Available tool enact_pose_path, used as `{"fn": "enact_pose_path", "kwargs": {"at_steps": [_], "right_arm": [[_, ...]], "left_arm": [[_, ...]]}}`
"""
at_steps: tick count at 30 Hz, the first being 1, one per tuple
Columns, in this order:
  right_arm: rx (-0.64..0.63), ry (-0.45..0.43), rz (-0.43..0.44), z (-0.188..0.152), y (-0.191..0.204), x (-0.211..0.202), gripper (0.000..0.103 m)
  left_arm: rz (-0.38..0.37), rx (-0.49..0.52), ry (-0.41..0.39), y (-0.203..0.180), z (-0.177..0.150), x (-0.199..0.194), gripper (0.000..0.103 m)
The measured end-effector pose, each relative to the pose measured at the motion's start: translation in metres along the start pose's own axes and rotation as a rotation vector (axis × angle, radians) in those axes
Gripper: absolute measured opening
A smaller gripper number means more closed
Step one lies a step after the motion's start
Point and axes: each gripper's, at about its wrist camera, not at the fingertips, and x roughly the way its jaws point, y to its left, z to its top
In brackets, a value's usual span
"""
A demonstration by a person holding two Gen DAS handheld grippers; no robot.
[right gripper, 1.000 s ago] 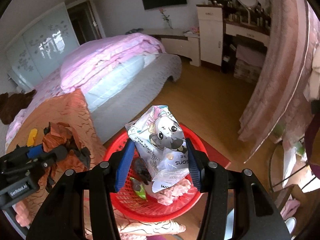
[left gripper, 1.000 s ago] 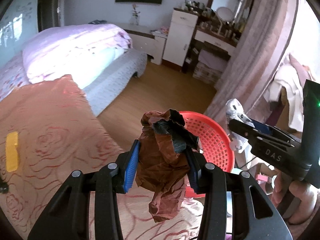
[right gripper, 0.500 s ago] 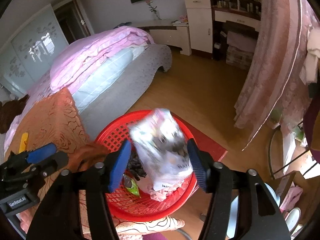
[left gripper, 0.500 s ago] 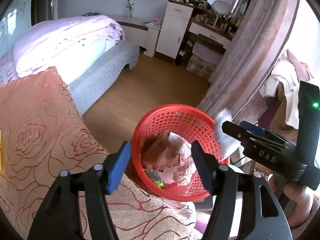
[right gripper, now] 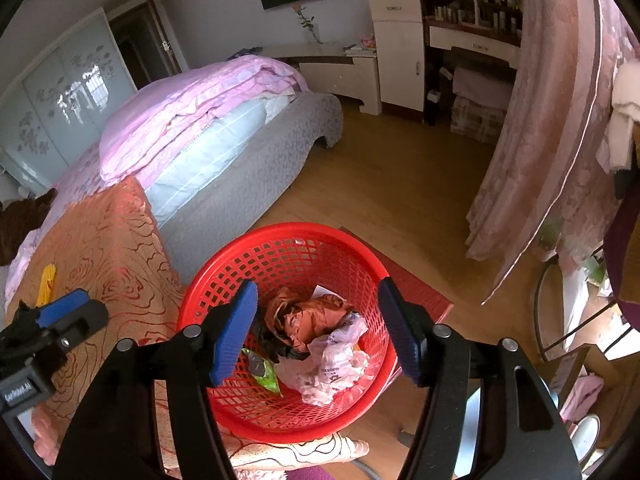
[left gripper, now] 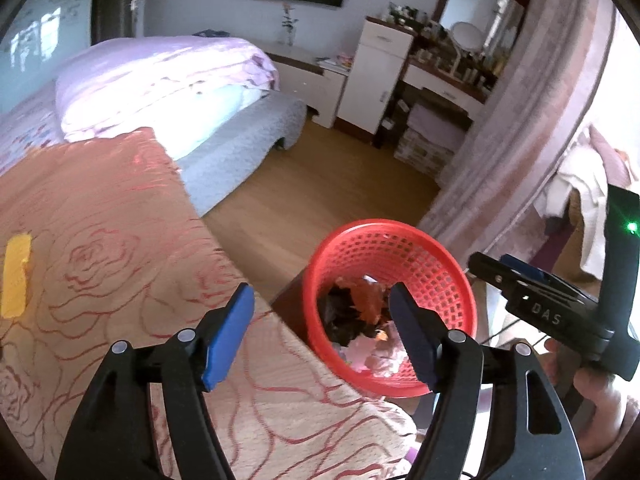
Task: Collect trash
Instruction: 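Open both grippers to drop the cloth and snack bag into the basket, then move both grippers back to the bed while the left grasps the black plastic bag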
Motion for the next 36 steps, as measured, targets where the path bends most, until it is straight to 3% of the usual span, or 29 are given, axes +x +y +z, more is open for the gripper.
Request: {"fn": "enact_pose_path", "kwargs": {"at_steps": [8,15,27,29,33,36], "right_arm": [[-0.089,-0.019,0.055,-0.008,0.032,-0.005,0.061],[-0.165,-0.024,0.108,-0.016,0.065,-0.011,0.061],[-0.249,-0.015,0.173,-0.031,0.110,-0.019,0.061],[-0.262,-0.011,0.186,-0.033,0.119,-0.021,0.061],[-0.277,-0.006,0.207,-0.035,0.132,-0.021,0.061],[-0.294,-0.003,0.225,-0.035,0.146,-0.021,0.061]], "left_arm": [[0.092,-0.071,-0.039,0.036,-0.008,-0.024,0.067],[0.204,-0.193,-0.083,0.092,-0.013,-0.059,0.068],[0.555,-0.428,-0.190,0.215,-0.027,-0.124,0.068],[0.566,-0.446,-0.174,0.230,-0.029,-0.123,0.067],[0.520,-0.485,-0.104,0.252,-0.037,-0.109,0.067],[0.530,-0.464,-0.118,0.253,-0.040,-0.110,0.067]]}}
